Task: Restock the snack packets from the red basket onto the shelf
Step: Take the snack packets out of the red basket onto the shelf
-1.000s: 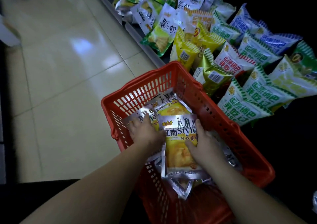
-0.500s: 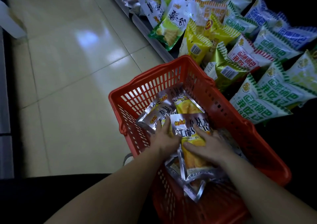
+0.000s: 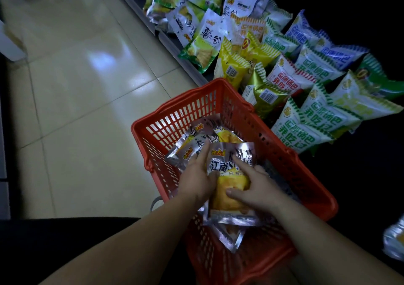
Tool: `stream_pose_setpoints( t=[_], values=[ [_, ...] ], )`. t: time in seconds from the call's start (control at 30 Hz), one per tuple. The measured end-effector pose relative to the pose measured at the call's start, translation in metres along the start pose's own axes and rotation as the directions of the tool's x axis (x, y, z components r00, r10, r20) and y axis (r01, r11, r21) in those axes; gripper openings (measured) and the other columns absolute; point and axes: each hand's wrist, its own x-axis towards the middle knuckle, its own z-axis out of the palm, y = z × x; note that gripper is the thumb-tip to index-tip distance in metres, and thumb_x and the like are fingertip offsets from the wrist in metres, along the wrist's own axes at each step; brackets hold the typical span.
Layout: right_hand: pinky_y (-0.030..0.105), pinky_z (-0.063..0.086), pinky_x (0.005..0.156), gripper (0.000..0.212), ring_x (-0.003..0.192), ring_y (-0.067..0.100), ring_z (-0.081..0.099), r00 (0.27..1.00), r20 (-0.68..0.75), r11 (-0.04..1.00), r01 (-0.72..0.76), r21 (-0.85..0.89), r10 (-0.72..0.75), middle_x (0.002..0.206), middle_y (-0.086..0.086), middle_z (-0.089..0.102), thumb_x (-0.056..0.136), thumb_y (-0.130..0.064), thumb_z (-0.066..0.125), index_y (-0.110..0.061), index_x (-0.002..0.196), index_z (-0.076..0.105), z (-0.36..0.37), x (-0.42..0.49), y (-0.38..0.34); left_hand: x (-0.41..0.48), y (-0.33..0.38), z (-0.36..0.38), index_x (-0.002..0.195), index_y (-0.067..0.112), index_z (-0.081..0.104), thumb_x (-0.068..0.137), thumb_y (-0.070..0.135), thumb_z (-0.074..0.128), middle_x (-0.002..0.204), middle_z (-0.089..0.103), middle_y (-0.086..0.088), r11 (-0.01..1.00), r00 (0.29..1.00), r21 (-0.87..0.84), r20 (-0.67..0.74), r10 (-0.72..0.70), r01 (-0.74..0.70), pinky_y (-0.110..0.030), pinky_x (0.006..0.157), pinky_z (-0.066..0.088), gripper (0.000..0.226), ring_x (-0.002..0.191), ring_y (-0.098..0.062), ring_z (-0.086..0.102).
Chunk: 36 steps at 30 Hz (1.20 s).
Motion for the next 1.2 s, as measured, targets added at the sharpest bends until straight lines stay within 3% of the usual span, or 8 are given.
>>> stream_pose_setpoints(
  t=[0.17, 0.27, 0.37, 0.47, 0.57, 0.7, 0.83, 1.2],
  values=[
    [0.031, 0.057, 0.075, 0.093, 0.087, 0.011, 0.069, 0.999, 0.026, 0.953, 0.014, 0.301, -0.023, 0.126, -0.004, 0.061, 0.077, -0.018, 0.080, -0.068, 0.140, 0.033, -0.010, -0.014, 0.001, -0.002, 0.011, -0.018, 0.148, 0.068, 0.002, 0.094, 0.025, 0.069, 0.144, 0.058, -0.014, 0.998, 0.998, -0.059, -0.066, 0.013, -0.017, -0.045, 0.082, 0.059, 0.097, 0.106, -0.037, 0.069],
    [0.023, 0.055, 0.070, 0.088, 0.090, 0.004, 0.069, 0.999, 0.031, 0.924, -0.048, 0.379, 0.039, 0.129, -0.008, 0.063, 0.083, -0.022, 0.079, -0.064, 0.144, 0.032, -0.010, -0.021, 0.009, -0.001, 0.018, -0.029, 0.149, 0.066, 0.002, 0.098, 0.019, 0.063, 0.161, 0.038, -0.007, 0.999, 0.996, -0.001, -0.073, 0.050, -0.051, -0.046, 0.097, 0.056, 0.092, 0.124, -0.030, 0.060],
    [0.027, 0.047, 0.098, 0.093, 0.124, 0.008, 0.055, 0.991, 0.084, 0.968, -0.116, 0.222, 0.100, 0.147, -0.011, 0.049, 0.077, -0.049, 0.080, -0.064, 0.148, 0.022, -0.007, -0.020, 0.020, 0.005, 0.019, -0.038, 0.152, 0.061, 0.012, 0.103, 0.016, 0.054, 0.168, 0.022, -0.009, 0.991, 0.993, 0.134, -0.109, 0.045, -0.030, -0.043, 0.106, 0.047, 0.078, 0.138, -0.034, 0.048],
    [0.027, 0.052, 0.096, 0.096, 0.108, 0.005, 0.065, 0.977, 0.158, 0.980, -0.163, 0.110, 0.145, 0.139, -0.009, 0.059, 0.065, -0.061, 0.078, -0.071, 0.142, 0.022, 0.003, -0.014, 0.028, 0.013, 0.007, -0.038, 0.148, 0.053, 0.038, 0.103, 0.014, 0.050, 0.166, 0.021, -0.010, 0.962, 0.994, 0.273, -0.099, 0.048, -0.019, -0.042, 0.100, 0.052, 0.061, 0.131, -0.040, 0.053],
    [0.026, 0.054, 0.092, 0.109, 0.109, 0.007, 0.065, 0.976, 0.177, 0.986, -0.145, 0.080, 0.129, 0.136, -0.018, 0.056, 0.050, -0.073, 0.074, -0.064, 0.147, 0.025, 0.011, -0.004, 0.029, 0.015, -0.007, -0.030, 0.137, 0.043, 0.059, 0.102, 0.014, 0.054, 0.151, 0.036, -0.003, 0.977, 0.999, 0.214, -0.051, 0.009, 0.002, -0.039, 0.106, 0.049, 0.045, 0.124, -0.033, 0.057],
    [0.033, 0.058, 0.085, 0.087, 0.095, 0.008, 0.066, 0.990, 0.067, 0.986, -0.133, 0.100, 0.127, 0.135, -0.013, 0.061, 0.068, -0.045, 0.080, -0.072, 0.135, 0.033, 0.012, 0.009, 0.037, 0.018, -0.016, -0.022, 0.135, 0.039, 0.063, 0.101, 0.010, 0.053, 0.157, 0.034, -0.001, 0.991, 0.996, 0.115, -0.067, -0.061, 0.069, -0.038, 0.116, 0.039, 0.046, 0.136, -0.029, 0.048],
    [0.036, 0.060, 0.084, 0.069, 0.094, 0.007, 0.068, 0.990, -0.028, 0.986, -0.134, 0.104, 0.137, 0.120, -0.012, 0.068, 0.081, -0.017, 0.082, -0.052, 0.135, 0.055, 0.011, 0.009, 0.032, 0.015, -0.008, -0.026, 0.133, 0.035, 0.066, 0.104, 0.011, 0.052, 0.162, 0.026, 0.001, 0.999, 0.998, 0.027, -0.045, -0.040, 0.042, -0.031, 0.118, 0.028, 0.040, 0.145, -0.027, 0.037],
    [0.032, 0.045, 0.102, 0.064, 0.123, 0.018, 0.056, 0.996, -0.085, 0.949, -0.063, -0.310, 0.038, 0.128, -0.005, 0.055, 0.080, -0.045, 0.078, -0.041, 0.140, 0.056, -0.070, -0.073, -0.022, -0.031, 0.034, -0.081, 0.128, 0.036, 0.069, 0.104, 0.015, 0.053, 0.164, 0.025, 0.001, 0.994, 0.985, 0.027, -0.134, 0.111, -0.108, -0.048, 0.121, 0.036, 0.036, 0.147, -0.033, 0.034]
  ],
)
